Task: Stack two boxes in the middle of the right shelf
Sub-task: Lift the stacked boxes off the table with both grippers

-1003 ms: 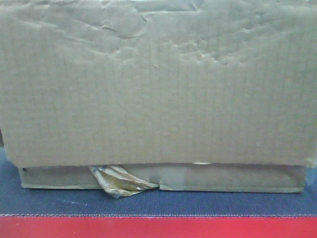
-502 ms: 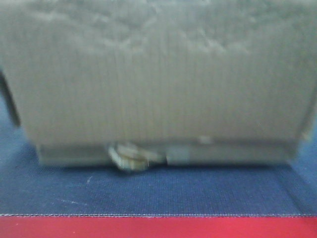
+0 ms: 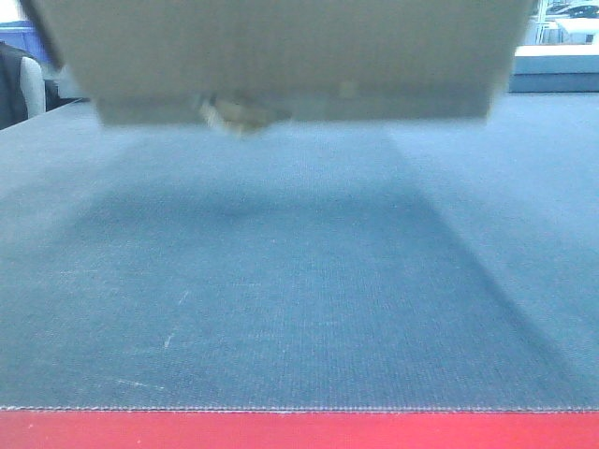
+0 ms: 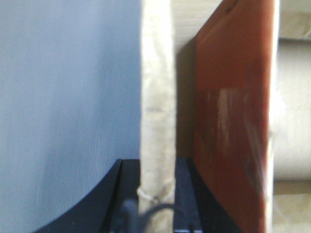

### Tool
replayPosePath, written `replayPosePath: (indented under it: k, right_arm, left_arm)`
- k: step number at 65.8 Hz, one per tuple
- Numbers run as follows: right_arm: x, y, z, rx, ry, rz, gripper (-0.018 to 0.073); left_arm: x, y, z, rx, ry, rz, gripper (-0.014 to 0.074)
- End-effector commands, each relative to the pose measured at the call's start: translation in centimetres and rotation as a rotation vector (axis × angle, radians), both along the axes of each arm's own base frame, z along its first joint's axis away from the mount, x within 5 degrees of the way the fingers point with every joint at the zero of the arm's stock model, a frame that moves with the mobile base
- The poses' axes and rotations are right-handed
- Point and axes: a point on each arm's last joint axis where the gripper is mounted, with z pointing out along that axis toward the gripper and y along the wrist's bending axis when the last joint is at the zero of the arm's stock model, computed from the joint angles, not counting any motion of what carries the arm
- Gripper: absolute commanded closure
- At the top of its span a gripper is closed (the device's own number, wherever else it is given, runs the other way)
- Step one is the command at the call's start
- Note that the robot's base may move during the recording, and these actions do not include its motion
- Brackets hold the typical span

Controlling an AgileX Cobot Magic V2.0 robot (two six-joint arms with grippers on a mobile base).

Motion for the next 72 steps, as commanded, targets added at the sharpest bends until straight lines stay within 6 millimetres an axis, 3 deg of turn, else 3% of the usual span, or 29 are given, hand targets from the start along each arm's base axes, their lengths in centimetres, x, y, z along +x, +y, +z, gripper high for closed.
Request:
replayPosePath:
  k: [1, 43, 72]
  right_arm:
    - [0.6, 0.1, 1.5, 0.02, -0.093, 0.008, 0.0713]
    - [1.6, -0.2, 2.5, -0.082, -0.252, 0.012, 0.0713]
    - [3.2, 0.4, 1.4, -0.083, -0.267, 0.035, 0.072]
  left_arm:
    - [-0.2, 0.2, 1.9, -0.02, -0.115, -0.026, 0.0708]
    - [0.5, -0.5, 3.5, -0.066, -0.306, -0.091, 0.0708]
    - [0.7, -0.3, 3.8, -0.083, -0.35, -0.094, 0.0708]
